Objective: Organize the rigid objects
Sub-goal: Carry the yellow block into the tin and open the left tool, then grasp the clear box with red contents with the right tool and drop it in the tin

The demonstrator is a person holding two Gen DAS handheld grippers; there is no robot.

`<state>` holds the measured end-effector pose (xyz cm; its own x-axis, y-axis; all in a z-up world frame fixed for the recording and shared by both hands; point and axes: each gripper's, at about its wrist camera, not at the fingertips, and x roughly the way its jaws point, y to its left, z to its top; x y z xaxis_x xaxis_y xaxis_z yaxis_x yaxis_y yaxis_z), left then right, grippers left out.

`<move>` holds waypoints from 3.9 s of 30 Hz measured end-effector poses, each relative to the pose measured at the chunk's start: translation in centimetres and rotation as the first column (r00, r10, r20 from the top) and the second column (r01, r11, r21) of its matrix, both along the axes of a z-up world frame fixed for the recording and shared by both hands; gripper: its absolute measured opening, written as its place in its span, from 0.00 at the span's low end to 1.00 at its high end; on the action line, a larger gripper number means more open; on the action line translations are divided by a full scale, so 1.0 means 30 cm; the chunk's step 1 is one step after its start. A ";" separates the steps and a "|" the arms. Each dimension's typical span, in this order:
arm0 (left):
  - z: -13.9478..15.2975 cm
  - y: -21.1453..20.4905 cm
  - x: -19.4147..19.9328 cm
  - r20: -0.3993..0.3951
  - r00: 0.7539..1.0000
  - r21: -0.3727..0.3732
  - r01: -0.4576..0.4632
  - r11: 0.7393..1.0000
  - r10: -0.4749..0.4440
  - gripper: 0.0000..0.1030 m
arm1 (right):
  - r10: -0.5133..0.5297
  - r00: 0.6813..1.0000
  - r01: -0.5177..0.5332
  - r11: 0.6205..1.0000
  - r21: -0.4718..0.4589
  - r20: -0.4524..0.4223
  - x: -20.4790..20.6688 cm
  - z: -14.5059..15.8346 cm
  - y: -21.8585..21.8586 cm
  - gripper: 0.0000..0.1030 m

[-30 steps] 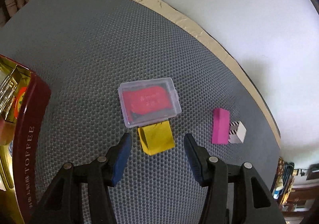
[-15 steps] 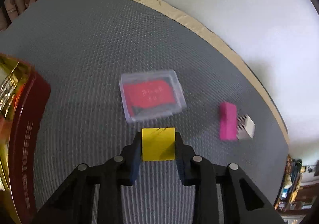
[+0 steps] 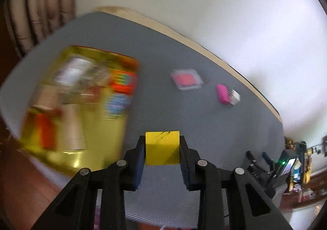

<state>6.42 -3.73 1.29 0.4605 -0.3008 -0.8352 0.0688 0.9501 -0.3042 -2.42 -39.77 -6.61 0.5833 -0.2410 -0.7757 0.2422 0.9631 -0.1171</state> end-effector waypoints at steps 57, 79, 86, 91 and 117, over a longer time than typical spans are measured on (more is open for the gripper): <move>-0.181 0.459 -0.138 0.172 0.937 0.119 -0.325 0.938 0.303 0.55 | 0.370 0.917 -0.349 0.925 0.150 -0.148 0.830 0.025 0.609 0.65; -0.159 0.503 -0.176 0.182 0.914 0.092 -0.382 0.919 0.362 0.55 | 0.858 0.514 -0.846 0.511 0.150 -0.027 0.348 0.306 1.156 0.66; -0.165 0.520 -0.174 0.162 0.915 0.079 -0.385 0.920 0.369 0.55 | 0.857 0.512 -0.835 0.513 0.197 -0.064 0.355 0.210 1.220 0.66; -0.172 0.524 -0.169 0.151 0.914 0.071 -0.390 0.918 0.377 0.55 | 0.856 0.510 -0.831 0.517 0.206 -0.088 0.374 0.166 1.243 0.66; -0.068 0.140 -0.187 0.221 0.971 0.111 0.071 0.991 -0.094 0.55 | -0.137 0.990 0.140 0.982 -0.124 0.031 -0.024 0.057 -0.091 0.86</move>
